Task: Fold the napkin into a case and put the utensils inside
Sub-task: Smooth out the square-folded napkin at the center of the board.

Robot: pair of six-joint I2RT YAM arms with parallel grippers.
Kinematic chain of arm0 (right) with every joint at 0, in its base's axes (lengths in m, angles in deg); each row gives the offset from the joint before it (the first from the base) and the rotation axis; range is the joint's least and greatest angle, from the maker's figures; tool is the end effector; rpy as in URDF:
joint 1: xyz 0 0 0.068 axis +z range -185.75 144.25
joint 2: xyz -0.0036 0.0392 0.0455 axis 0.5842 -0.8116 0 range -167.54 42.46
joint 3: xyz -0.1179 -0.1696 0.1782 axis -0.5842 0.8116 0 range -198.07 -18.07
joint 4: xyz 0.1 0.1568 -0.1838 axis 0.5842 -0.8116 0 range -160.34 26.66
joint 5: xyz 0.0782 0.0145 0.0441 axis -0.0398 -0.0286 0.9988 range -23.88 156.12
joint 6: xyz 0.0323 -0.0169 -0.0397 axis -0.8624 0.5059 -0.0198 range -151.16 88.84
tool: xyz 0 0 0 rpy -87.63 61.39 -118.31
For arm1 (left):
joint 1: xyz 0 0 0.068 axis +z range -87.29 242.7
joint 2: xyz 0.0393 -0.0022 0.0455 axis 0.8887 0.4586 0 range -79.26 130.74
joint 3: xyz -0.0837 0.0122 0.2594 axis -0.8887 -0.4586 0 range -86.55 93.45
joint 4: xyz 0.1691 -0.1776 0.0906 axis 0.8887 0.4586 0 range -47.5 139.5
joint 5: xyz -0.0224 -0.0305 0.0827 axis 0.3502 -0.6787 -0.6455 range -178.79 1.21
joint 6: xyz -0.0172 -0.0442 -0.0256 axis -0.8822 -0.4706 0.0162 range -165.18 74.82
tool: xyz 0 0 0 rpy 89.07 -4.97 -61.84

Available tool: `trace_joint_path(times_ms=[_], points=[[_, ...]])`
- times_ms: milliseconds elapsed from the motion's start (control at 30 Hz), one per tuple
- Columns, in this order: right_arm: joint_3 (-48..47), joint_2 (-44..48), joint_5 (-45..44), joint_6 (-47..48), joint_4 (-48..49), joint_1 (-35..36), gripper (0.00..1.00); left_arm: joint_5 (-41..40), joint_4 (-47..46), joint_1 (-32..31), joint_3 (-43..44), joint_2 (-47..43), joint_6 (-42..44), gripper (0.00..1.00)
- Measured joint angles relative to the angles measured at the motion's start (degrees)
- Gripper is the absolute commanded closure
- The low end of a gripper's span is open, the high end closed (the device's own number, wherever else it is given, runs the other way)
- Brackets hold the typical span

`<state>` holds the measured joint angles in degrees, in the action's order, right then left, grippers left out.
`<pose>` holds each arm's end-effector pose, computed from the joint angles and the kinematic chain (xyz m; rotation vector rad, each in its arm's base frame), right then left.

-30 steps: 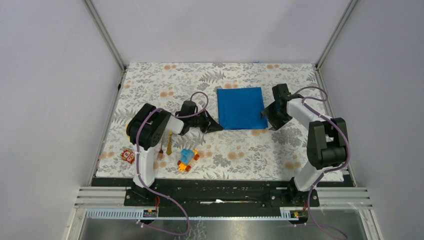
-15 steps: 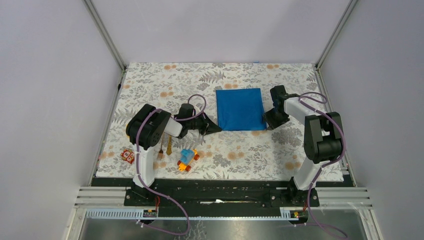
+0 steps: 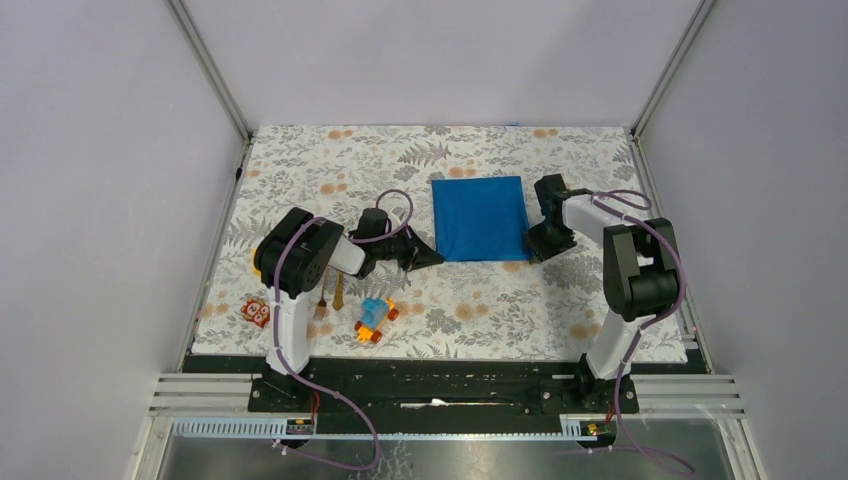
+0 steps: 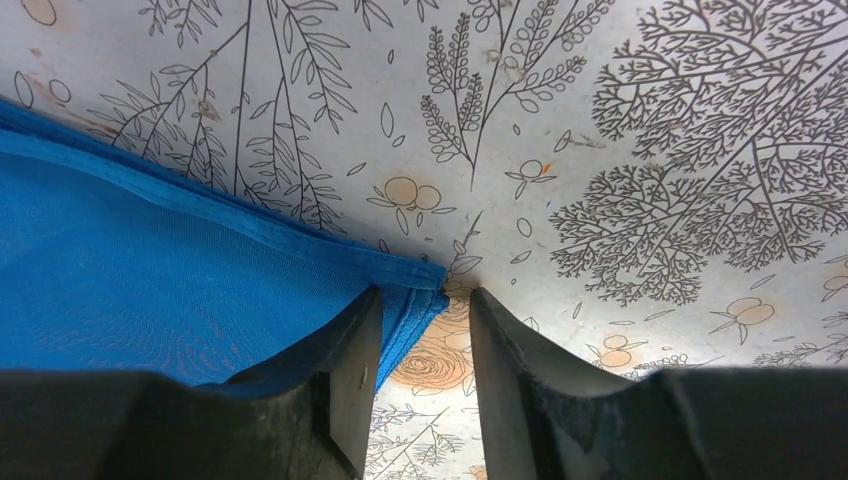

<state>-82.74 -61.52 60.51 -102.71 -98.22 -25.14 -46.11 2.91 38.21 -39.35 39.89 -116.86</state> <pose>0.3360 0.0594 0.1556 1.4700 2.4600 0.1556 0.3232 -0.1737 0.0762 -0.5012 2.4721 -1.6535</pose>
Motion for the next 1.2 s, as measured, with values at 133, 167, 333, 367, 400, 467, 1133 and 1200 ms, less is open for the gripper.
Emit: trace_joint_path(times_ms=[133,167,333,367,400,467,1133,1200], points=[[-0.79,-0.81,-0.5,-0.5,-0.5,0.22,0.63,0.0,-0.66,-0.02,0.0,0.2,-0.02,1.0],[-1.33,-1.27,-0.61,-0.55,-0.79,0.26,0.66,0.0,-0.76,-0.02,0.0,0.22,-0.07,1.0],[-3.26,-3.02,-0.72,-0.81,-1.29,0.44,0.76,0.0,-0.98,-0.02,0.0,0.22,-0.22,1.0],[-3.28,-3.08,-0.74,-0.85,-1.33,0.44,0.8,0.0,-1.03,-0.02,0.0,0.22,-0.22,1.0],[-3.28,-3.15,-0.74,-0.92,-1.38,0.44,0.85,0.0,-1.05,-0.02,0.0,0.22,-0.22,1.0],[-3.28,-3.3,-0.68,-0.96,-1.25,0.44,0.93,0.0,-1.07,-0.02,0.0,0.22,-0.2,1.0],[4.76,9.6,-1.55,4.94,6.16,1.79,1.0,0.02,0.63,-0.24,0.26,0.11,2.67,1.0],[5.25,10.29,-2.03,5.66,6.54,1.81,1.0,0.02,1.29,-0.24,0.31,-0.2,2.89,1.0]])
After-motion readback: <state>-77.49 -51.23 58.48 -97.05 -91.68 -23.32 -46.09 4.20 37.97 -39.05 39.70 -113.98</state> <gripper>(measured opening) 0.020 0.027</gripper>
